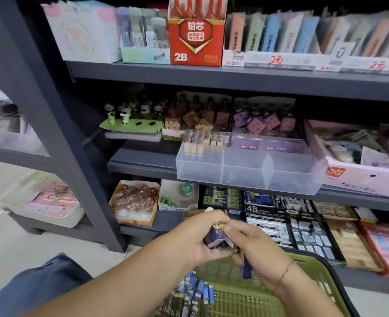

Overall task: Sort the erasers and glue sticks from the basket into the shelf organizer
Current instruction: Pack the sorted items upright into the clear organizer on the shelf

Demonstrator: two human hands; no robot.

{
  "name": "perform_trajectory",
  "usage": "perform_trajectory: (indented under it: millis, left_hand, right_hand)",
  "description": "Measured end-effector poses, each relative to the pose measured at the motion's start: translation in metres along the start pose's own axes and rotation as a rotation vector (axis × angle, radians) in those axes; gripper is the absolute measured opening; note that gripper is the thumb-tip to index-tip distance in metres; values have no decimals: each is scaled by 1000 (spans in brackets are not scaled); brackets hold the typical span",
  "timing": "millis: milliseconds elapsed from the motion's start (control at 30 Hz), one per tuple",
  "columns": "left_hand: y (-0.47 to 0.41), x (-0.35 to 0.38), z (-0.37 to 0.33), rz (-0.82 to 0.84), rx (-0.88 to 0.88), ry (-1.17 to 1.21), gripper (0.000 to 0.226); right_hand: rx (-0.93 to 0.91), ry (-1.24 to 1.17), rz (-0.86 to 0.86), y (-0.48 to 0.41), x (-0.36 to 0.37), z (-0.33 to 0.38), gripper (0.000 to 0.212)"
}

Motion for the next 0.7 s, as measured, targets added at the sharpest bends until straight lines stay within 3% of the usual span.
perform_trajectory:
  millis: [233, 333, 400, 533, 700]
  left_hand:
    - [-8, 3, -6, -8, 2, 92, 3]
    - [-10, 4, -13, -16, 54, 84, 11]
    - [-10, 4, -19, -33, 87, 123, 6]
    - [-9, 2, -39, -81, 158, 215, 12]
    - [-7, -9, -71, -142, 186, 337, 12]
  right_hand:
    - [-42, -144, -138, -4, -8, 20, 12]
    - [-7, -256, -161, -13, -10, 21, 15]
    - [-12, -421, -106, -17, -13, 28, 25]
    - [-23, -811, 130, -21, -23, 55, 78]
    - [-106, -906, 194, -34, -38, 104, 86]
Point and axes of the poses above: each hand's wrist, its own y-axis away from the middle knuckle, its own x-axis out of the palm, z = x × y, the point moved 1 cm from there along -y, towards the middle knuckle, and after that the axes turned 14 degrees about x, right-handed, at the moved point
